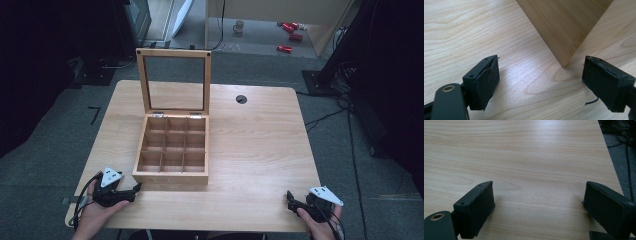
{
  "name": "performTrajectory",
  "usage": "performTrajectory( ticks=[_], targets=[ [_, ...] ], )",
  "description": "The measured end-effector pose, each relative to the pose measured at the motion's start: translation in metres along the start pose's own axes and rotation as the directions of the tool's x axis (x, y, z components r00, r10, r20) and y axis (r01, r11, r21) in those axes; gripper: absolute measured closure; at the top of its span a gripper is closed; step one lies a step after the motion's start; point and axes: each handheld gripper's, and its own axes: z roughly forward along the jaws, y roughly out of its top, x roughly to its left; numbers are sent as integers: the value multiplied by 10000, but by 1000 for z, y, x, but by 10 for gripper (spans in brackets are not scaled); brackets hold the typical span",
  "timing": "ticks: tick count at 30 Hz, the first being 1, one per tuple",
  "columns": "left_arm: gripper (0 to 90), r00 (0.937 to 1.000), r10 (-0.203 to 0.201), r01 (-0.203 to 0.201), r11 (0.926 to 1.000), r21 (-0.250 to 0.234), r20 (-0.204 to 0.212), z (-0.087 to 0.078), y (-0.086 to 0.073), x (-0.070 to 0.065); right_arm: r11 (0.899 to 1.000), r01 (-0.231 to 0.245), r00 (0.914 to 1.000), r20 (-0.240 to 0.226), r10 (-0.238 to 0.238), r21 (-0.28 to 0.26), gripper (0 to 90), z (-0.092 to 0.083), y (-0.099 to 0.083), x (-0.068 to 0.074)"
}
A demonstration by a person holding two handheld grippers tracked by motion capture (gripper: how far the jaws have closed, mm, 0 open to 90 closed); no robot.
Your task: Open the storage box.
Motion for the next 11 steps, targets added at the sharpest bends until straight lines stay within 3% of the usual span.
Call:
performTrajectory(
  ticks=[11],
  targets=[
    [148,10000,-15,15,10000,-14,7,0,0,0,10000,66,9999,-88,-66,1,63,2,0,0]
  ],
)
